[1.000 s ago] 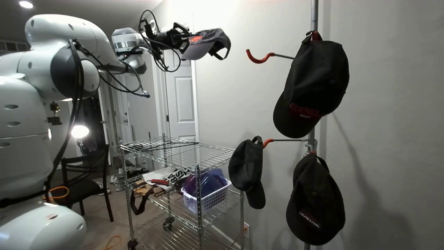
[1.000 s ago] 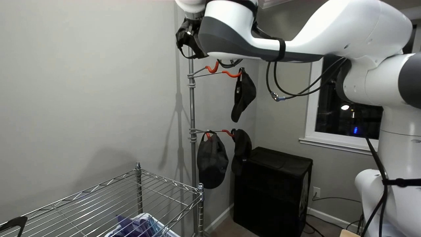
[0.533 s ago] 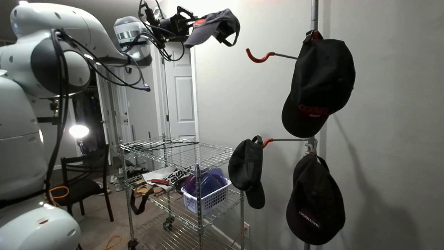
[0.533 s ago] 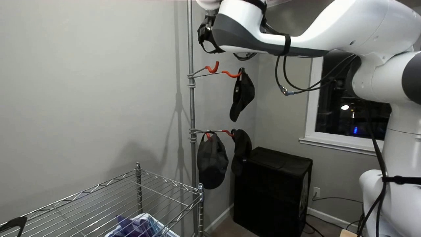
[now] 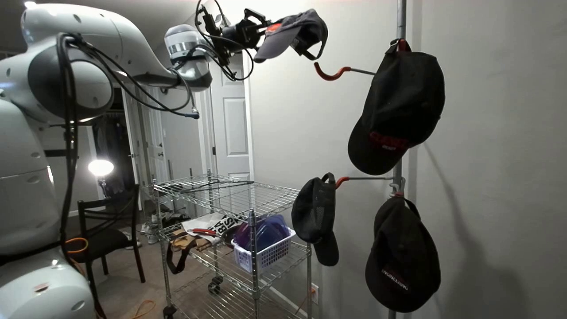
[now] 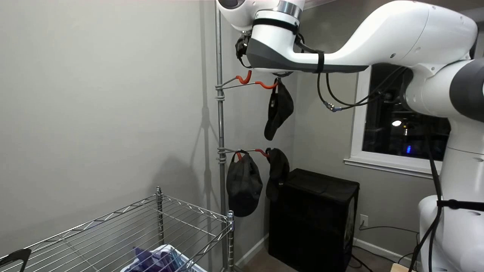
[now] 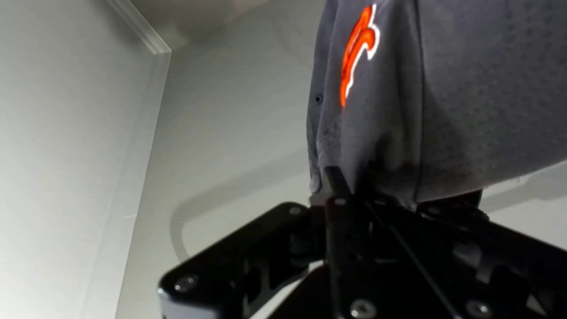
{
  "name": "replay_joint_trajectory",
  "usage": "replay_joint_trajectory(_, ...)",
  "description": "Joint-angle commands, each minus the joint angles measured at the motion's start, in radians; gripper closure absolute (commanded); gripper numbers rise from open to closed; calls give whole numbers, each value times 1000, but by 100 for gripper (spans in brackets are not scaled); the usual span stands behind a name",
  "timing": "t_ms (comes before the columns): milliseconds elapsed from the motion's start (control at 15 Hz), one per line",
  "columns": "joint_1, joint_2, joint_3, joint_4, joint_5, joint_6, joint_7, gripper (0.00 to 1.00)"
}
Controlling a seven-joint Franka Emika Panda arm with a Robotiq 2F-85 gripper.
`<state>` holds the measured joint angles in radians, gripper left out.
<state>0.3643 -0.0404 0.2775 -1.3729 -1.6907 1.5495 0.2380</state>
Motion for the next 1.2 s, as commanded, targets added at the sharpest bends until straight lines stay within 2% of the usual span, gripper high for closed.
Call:
replay_joint_trajectory(0, -28, -23, 14, -47, -39, 55, 59, 97)
replay_joint_trajectory(667, -71, 50, -14, -104, -120, 50, 137, 97)
replay_joint_trajectory(1000, -69, 41, -11, -187, -33, 82, 31, 97)
replay_joint_trajectory(1133, -68, 18, -6, -223, 40, 123, -13, 97)
